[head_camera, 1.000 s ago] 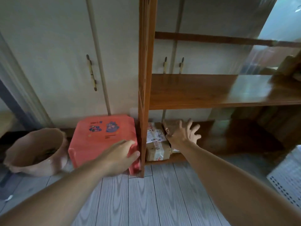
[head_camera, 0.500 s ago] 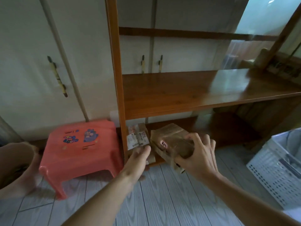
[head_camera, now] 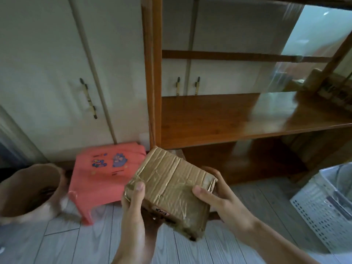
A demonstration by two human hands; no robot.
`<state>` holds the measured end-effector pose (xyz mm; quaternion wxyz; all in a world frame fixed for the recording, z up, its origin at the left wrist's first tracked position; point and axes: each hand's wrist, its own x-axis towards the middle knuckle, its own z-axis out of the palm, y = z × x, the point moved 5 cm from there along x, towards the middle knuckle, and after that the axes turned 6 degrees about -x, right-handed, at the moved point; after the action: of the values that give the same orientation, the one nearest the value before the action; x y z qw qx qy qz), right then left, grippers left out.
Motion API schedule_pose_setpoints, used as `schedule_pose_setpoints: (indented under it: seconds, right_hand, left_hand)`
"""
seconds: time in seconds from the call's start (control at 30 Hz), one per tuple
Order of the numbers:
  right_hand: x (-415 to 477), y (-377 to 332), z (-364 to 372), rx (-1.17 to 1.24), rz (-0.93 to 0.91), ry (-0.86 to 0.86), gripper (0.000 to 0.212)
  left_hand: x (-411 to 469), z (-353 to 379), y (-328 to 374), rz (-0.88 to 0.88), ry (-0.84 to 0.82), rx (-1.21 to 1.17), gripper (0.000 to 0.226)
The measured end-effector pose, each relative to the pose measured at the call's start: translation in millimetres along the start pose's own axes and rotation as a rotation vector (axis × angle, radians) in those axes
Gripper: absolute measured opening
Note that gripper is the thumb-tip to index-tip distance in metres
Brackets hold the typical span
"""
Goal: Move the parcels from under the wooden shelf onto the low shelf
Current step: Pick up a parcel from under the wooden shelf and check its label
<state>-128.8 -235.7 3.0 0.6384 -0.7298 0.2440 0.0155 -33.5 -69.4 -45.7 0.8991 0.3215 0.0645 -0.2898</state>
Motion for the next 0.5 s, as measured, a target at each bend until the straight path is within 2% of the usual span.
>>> schedule_pose_setpoints:
  seconds: [0.03,0.13,0.27,0.33,0.4,0.43,0.5]
  right_hand:
    - [5,-6,16,0.144,0.027,-0.053,0.072]
    - [17,-23,54,0.331,0.002,-0.072,0.061]
    - [27,-36,109,0.547,-0.030,-0.204,0.057]
    - [27,-39,132,0.428,-0.095,-0.234,0.049]
    - [28,-42,140,0.232,-0.186,-0.151,0.042]
    - [29,-45,139,0.160,-0.242,-0.108,0.047]
    - [30,-50,132,0.078,-0.350,-0.063,0.072]
  left_hand:
    - [-5,-3,11,0.029,-0.022,-0.030,0.100]
    - [-19,-10,52,0.068,-0.082,-0.097,0.098]
    - [-40,-15,95,0.157,-0.158,0.206,0.106]
    - [-52,-19,99,0.188,-0.175,0.315,0.107]
    - [-61,-23,108,0.263,-0.116,0.336,0.092]
    - [-64,-24,114,0.303,-0.083,0.353,0.082]
    - [-71,-19,120,0.358,-0.063,0.433,0.067]
